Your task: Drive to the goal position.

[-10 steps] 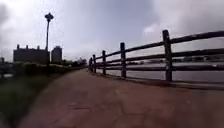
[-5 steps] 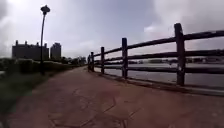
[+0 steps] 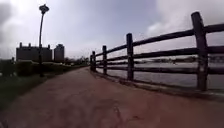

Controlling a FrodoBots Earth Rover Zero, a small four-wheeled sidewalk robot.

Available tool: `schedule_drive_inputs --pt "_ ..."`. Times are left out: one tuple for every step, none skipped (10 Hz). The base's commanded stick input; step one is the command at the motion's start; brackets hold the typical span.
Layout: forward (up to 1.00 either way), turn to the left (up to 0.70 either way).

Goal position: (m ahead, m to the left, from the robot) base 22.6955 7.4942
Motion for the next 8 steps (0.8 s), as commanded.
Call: schedule_drive_inputs --pt "0.98 0.39" --pt "0.98 0.14" --pt "0.98 0.00" --pt "0.98 0.00" --pt "0.98 0.00" --pt "0.98 0.29" --pt "0.98 0.39" --pt "0.98 0.39"
